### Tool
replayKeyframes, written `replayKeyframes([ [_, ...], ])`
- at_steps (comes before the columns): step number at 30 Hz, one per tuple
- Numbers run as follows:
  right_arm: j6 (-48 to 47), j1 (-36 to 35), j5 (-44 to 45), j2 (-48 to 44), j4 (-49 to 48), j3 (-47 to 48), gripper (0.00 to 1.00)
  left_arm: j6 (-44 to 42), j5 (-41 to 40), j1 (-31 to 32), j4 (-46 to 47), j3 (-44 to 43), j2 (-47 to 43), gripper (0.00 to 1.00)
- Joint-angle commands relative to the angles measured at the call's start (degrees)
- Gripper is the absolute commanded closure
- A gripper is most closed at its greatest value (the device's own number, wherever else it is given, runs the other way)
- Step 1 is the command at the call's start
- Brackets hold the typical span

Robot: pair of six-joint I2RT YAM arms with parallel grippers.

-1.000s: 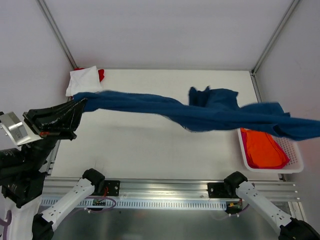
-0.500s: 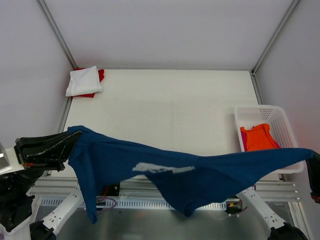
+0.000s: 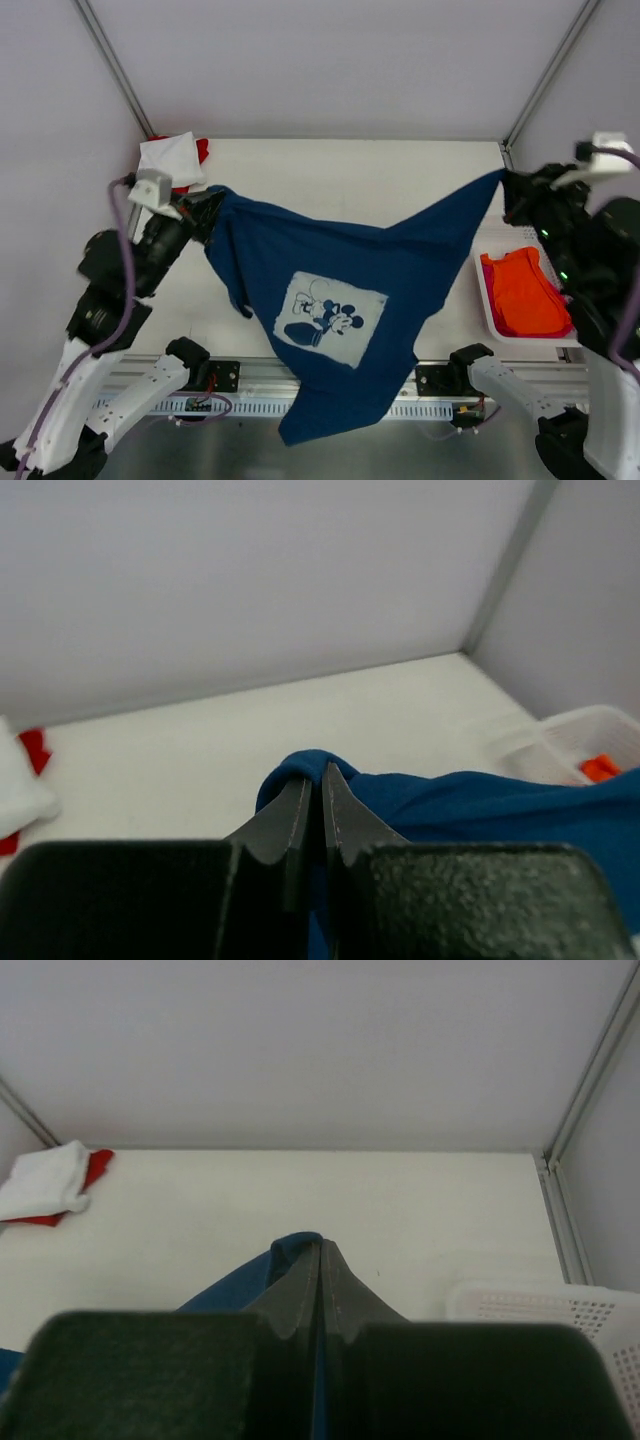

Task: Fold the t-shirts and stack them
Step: Flatten the tshirt out

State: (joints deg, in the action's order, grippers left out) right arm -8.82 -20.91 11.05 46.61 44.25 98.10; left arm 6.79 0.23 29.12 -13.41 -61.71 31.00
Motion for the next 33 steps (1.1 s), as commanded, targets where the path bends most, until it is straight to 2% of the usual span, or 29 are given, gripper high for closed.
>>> replayKeyframes([
  [1,-1.0,0.1,7.1,9.4,-10.0,-6.1,1.00,-3.6,-18.7,-0.6,6.5,1.8,12.4,1.00],
  [2,-0.8,0.2,7.9,13.6,-11.3,-7.5,1.00,-3.7,-23.0,-0.6,7.4,2.0,18.3,1.00],
  [5,-0.8,0.1,11.7,21.4,-18.0,-13.3,1.00,-1.6,-26.8,-0.8,10.6,3.1,29.9,1.00],
  [8,-1.5,0.2,15.7,28.4,-24.8,-16.1,1.00,-0.3,-26.2,-1.6,17.3,3.0,41.3,1.00],
  [9,-1.7,0.2,17.0,33.8,-25.8,-15.8,1.00,-0.2,-26.3,-1.9,18.8,2.0,44.7,1.00],
  [10,-2.5,0.2,18.7,36.8,-27.9,-15.3,1.00,-0.5,-26.4,-2.2,19.6,0.3,48.1,1.00],
  [11,-3.0,0.3,20.0,39.8,-28.4,-13.1,1.00,-0.6,-26.5,-2.4,19.2,-1.8,55.3,1.00],
  [12,-3.4,0.6,22.5,46.4,-28.5,-11.4,1.00,-1.1,-26.3,-2.7,18.8,-6.6,59.0,1.00],
  [16,-4.8,1.7,26.7,60.2,-28.4,-1.5,1.00,-2.7,-25.4,-4.4,16.2,-18.8,77.0,1.00],
  [22,-7.1,4.1,29.0,74.3,-28.3,12.4,1.00,-6.2,-21.3,-6.5,14.3,-36.2,91.8,1.00],
  [26,-9.9,4.7,33.3,80.2,-28.9,19.5,1.00,-8.3,-20.3,-8.6,13.8,-43.3,97.7,1.00],
  [30,-12.5,5.9,33.9,83.5,-35.2,21.8,1.00,-7.1,-18.1,-13.4,12.0,-47.2,100.1,0.99],
  [31,-13.2,6.0,34.0,84.1,-36.3,22.7,1.00,-7.0,-17.5,-14.3,12.1,-47.8,100.8,0.89],
  [32,-13.8,6.1,34.1,85.0,-36.8,24.0,0.99,-7.0,-16.4,-15.1,12.0,-48.8,101.1,0.69],
  [33,-14.6,6.2,34.4,86.9,-36.8,25.5,0.89,-4.4,-16.1,-16.8,11.7,-49.2,101.4,0.40],
])
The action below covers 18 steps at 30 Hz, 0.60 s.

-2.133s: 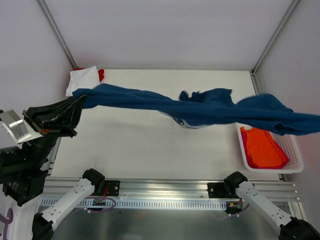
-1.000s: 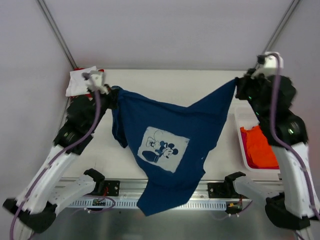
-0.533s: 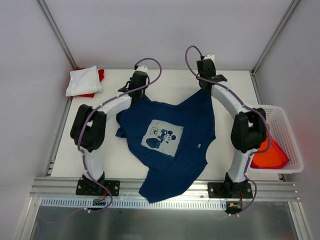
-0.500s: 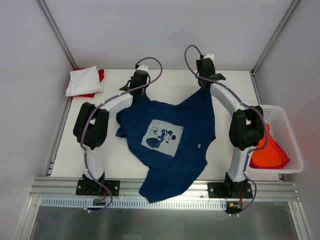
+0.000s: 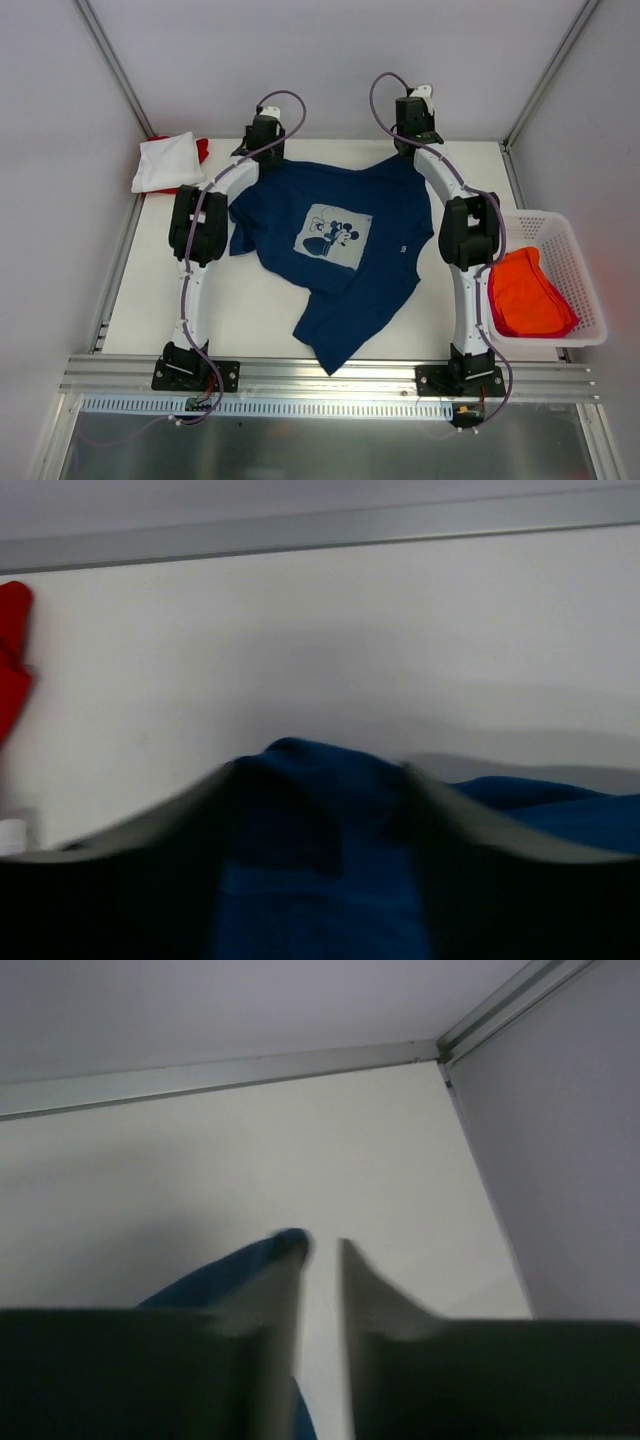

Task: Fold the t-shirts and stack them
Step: Flatten the tshirt out

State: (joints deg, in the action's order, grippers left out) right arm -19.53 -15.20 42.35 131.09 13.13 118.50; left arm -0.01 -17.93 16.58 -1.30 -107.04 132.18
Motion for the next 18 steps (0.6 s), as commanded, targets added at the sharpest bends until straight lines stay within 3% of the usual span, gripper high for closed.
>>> replayKeyframes([
  [1,-4.4,0.6,3.5,3.4,-5.7,7.9,0.32,3.0,2.5,-5.1,-0.8,-4.4,1.0,0.16],
  [2,-4.9,0.5,4.2,4.3,-5.9,9.3,0.01,3.4,2.9,-5.8,-1.2,-5.3,1.2,0.01],
  [7,-7.1,0.5,11.0,6.9,-7.1,14.0,0.00,7.3,4.7,-10.6,-1.5,-5.2,-0.1,0.01],
  [13,-8.3,-1.3,16.2,-8.9,-14.9,-2.4,0.01,7.7,6.4,-12.2,-1.2,-3.5,-8.6,0.01],
  [16,-5.1,-3.4,17.3,-18.8,-10.0,-9.0,0.00,8.5,8.2,-11.8,-1.5,1.8,-15.1,0.01],
  [18,5.3,-5.6,15.0,-23.5,2.8,-11.7,0.00,7.9,5.6,-10.2,-1.9,5.6,-20.3,0.01],
])
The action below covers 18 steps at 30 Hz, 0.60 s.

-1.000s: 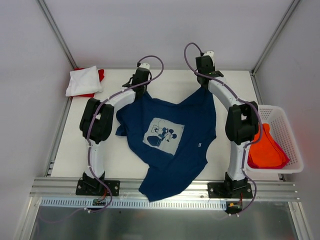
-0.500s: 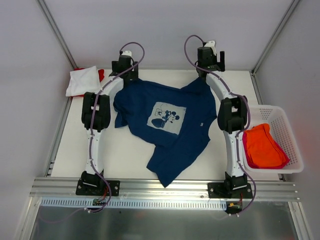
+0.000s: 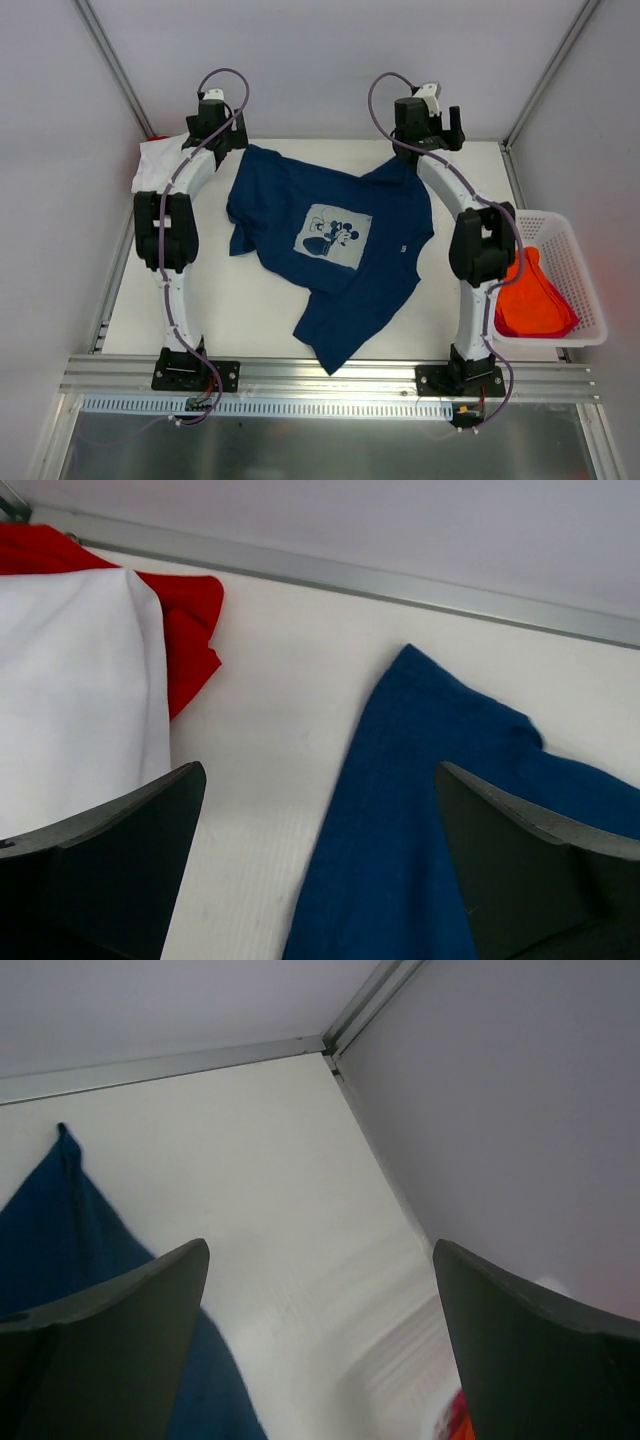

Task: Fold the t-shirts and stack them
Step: Flatten the tshirt out

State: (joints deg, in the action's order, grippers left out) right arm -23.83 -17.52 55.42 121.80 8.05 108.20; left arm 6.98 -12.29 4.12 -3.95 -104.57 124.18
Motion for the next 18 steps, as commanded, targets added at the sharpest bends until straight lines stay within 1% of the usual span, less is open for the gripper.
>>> replayKeyframes([
  [1,13.2,-4.1,0.1,-16.4,11.9,-2.5,0.01,0.3,-1.4,3.0,0.2,6.8,-13.9,0.01],
  [2,16.3,-6.1,0.1,-20.2,17.9,-4.1,0.01,-0.4,-3.9,3.7,-0.3,8.5,-15.2,0.01],
  [3,21.3,-7.3,0.2,-22.3,20.0,-8.4,0.01,-1.1,-6.0,5.4,-2.7,9.8,-17.3,0.01],
  [4,23.0,-8.7,1.3,-24.3,21.1,-11.2,0.01,-0.6,-8.9,6.1,-4.6,12.6,-18.1,0.01],
  [5,23.7,-11.7,2.1,-28.4,21.0,-14.4,0.01,0.6,-12.5,6.7,-6.8,14.2,-19.0,0.01],
  [6,26.4,-13.3,2.5,-30.4,21.0,-17.5,0.01,2.9,-13.2,7.5,-10.5,15.7,-20.7,0.01],
  [7,27.9,-14.6,2.3,-32.1,21.3,-22.2,0.01,3.8,-14.4,8.1,-12.0,19.5,-21.7,0.01],
  [8,29.9,-16.9,2.3,-33.8,24.0,-24.1,0.01,4.4,-17.2,8.7,-13.2,21.7,-22.7,0.01],
  [9,32.2,-17.6,2.1,-36.8,26.0,-25.7,0.01,4.3,-17.8,9.3,-14.2,23.6,-24.4,0.01],
  [10,36.7,-18.2,1.1,-38.3,27.7,-29.2,0.01,4.0,-18.9,10.6,-15.7,27.5,-25.2,0.01],
  [12,40.4,-19.8,0.1,-43.3,29.9,-33.3,0.01,3.4,-23.3,13.4,-19.2,30.8,-26.9,0.01],
  [14,42.3,-21.5,-0.2,-46.8,30.3,-39.1,0.00,3.9,-25.9,15.3,-23.8,30.1,-26.2,0.01],
  [15,43.2,-22.2,-0.3,-50.1,30.6,-40.6,0.01,5.8,-27.5,15.9,-27.2,29.3,-25.8,0.01],
  [16,44.1,-22.8,-0.6,-51.6,30.5,-42.0,0.00,7.6,-27.7,17.1,-32.7,28.4,-25.7,0.01],
  [17,44.9,-24.4,-0.2,-53.0,31.3,-44.0,0.01,10.6,-27.5,17.8,-34.4,28.8,-26.3,0.01],
  [18,45.8,-25.3,0.0,-54.2,32.4,-44.8,0.00,12.2,-27.6,18.5,-35.2,31.2,-26.9,0.01],
])
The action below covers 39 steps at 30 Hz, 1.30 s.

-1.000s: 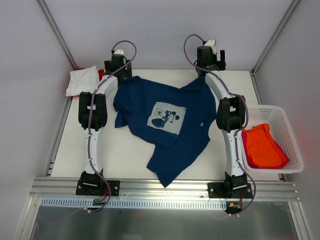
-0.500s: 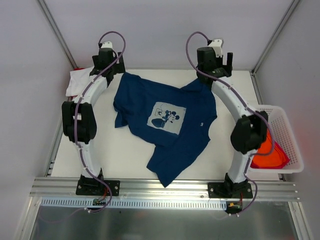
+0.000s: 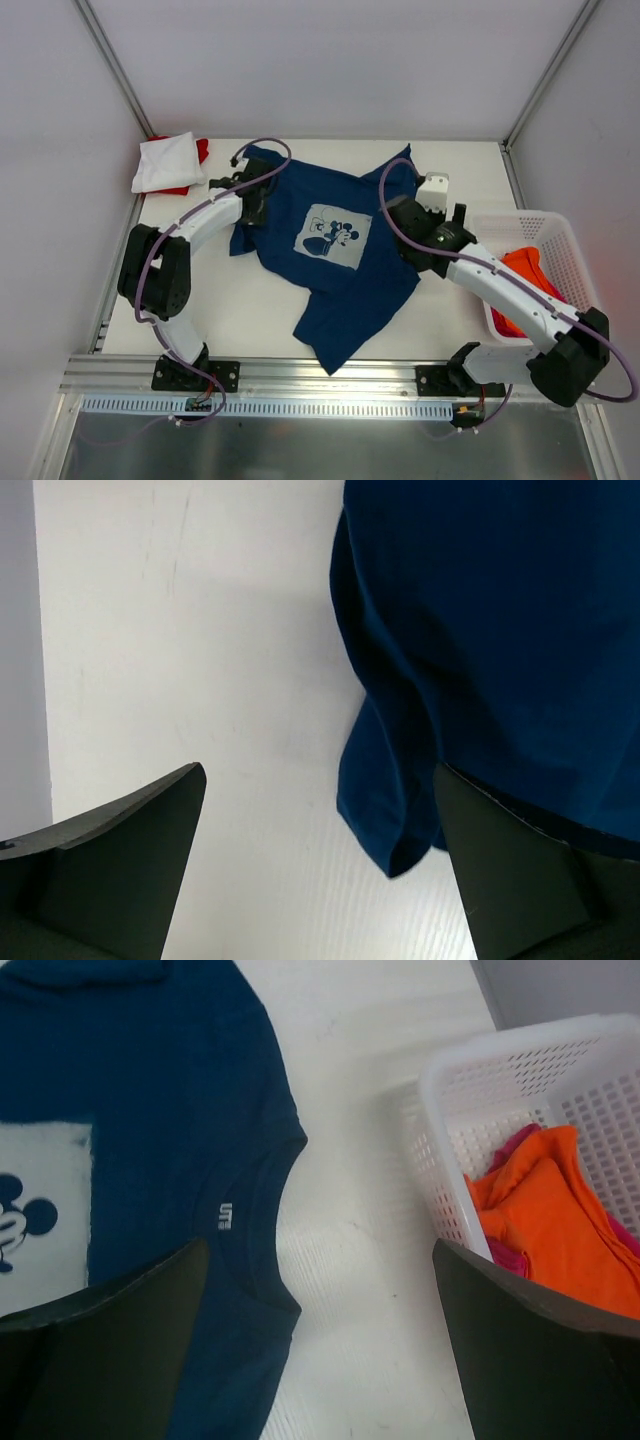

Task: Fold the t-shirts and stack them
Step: Flatten the tshirt out

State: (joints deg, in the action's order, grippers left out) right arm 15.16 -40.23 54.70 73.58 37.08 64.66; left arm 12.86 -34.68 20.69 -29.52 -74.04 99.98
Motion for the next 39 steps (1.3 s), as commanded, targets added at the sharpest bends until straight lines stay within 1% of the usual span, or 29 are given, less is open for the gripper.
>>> replayKeyframes([
  [1,8.6,-4.4,1.9,-8.3,5.0,-1.8,0.00,9.1,-5.0,3.7,-9.9,2.2,-3.4,0.01],
  [3,9.8,-7.1,3.3,-10.7,6.8,-4.0,0.00,11.5,-4.5,5.5,-9.9,6.3,-4.5,0.01],
  [4,11.1,-8.0,3.7,-11.4,7.6,-4.5,0.01,13.2,-5.0,7.4,-9.9,7.2,-4.6,0.01],
  [6,12.5,-9.5,4.7,-12.2,9.5,-5.9,0.01,14.6,-6.0,8.7,-9.9,9.7,-4.4,0.01],
  [9,17.3,-12.1,6.5,-12.9,15.7,-6.7,0.00,17.4,-6.0,9.3,-9.9,12.2,-4.7,0.01],
  [10,18.8,-13.6,7.1,-13.5,19.1,-6.7,0.01,18.6,-5.5,9.4,-9.9,12.8,-5.0,0.01],
  [11,21.3,-14.4,7.8,-14.0,20.4,-7.0,0.01,19.2,-5.5,9.7,-9.8,14.0,-5.6,0.01],
  [14,23.8,-16.9,8.9,-16.0,23.1,-8.0,0.01,21.0,-6.7,10.4,-9.8,15.4,-5.9,0.01],
  [18,27.3,-20.0,10.0,-18.2,27.4,-7.8,0.00,19.7,-10.1,10.5,-9.7,13.9,-4.7,0.01],
  [20,27.9,-20.9,10.3,-18.9,28.0,-7.6,0.01,18.3,-10.9,10.5,-9.6,12.3,-3.3,0.01],
  [25,32.9,-23.8,11.8,-18.0,33.7,-5.7,0.00,16.2,-9.2,10.4,-8.3,8.8,0.5,0.01],
  [26,34.0,-24.4,12.5,-17.3,36.0,-5.3,0.01,16.0,-8.7,10.5,-7.8,8.7,1.1,0.01],
  [29,37.2,-25.2,13.4,-15.9,39.2,-3.9,0.01,14.9,-7.5,10.5,-6.0,8.3,2.6,0.01],
  [35,39.2,-25.7,13.8,-13.7,40.0,-3.8,0.01,12.4,-6.8,9.5,-3.1,7.9,4.1,0.01],
  [39,40.9,-26.0,13.9,-12.8,41.4,-3.8,0.01,11.2,-5.5,8.2,-1.4,8.4,3.1,0.01],
])
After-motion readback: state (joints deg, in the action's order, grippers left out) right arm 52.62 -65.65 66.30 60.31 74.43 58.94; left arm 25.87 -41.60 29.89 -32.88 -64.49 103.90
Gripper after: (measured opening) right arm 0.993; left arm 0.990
